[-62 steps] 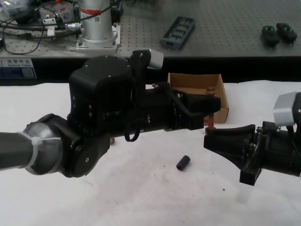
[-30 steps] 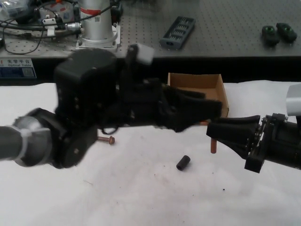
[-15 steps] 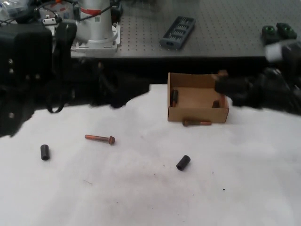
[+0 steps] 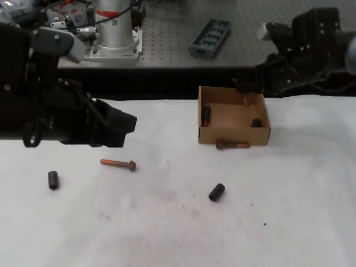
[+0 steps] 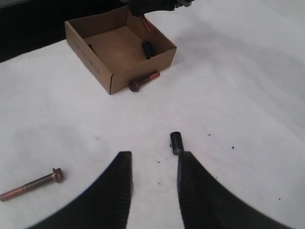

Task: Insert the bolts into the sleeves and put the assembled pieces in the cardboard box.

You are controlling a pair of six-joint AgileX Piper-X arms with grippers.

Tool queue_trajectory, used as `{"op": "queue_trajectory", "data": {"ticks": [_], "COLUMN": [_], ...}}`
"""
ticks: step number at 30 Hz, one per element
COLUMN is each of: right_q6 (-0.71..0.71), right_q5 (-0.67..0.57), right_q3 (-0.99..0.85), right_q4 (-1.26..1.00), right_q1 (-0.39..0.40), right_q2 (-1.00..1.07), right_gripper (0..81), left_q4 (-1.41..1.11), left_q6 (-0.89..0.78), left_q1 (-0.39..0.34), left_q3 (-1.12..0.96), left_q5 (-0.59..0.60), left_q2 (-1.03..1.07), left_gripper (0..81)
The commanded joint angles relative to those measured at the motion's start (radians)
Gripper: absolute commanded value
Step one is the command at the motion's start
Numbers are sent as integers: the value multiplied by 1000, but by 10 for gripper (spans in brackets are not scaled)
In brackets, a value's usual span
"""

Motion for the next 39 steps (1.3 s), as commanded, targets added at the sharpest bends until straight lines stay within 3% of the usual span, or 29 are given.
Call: {"op": "queue_trajectory", "data": {"ticks": [1,5,7,12,18,22,29,39], "right_q6": [-24,-16,-16,-93,-438,-584,-710,-764], "right_q5": [-14,-10,-4,-13,46,131,211,231], "right_q3": [-30,-31,-31,-31,-31,-29,-27,-27], "right_q4": [12,14,36,177,458,577,547,465], "right_q1": [1,2,5,9,53,103,158,159], "right_q2": [-8,-8,-8,-12,-36,-49,-48,-29], "right_gripper": [92,376,421,368,306,304,304,304], "left_q4": [13,47,75,130,96,71,72,65], "left_q6": [13,13,13,13,49,53,91,95], "left_q1": [2,2,2,2,2,2,2,2], "left_q3": [-8,-8,-8,-8,12,41,88,96], "left_q5": [-12,-12,-12,-12,-12,-12,-12,-2], "left_q2": [-19,-23,-23,-23,-23,-23,-23,-27], "left_gripper": [241,241,241,241,241,241,241,241]}}
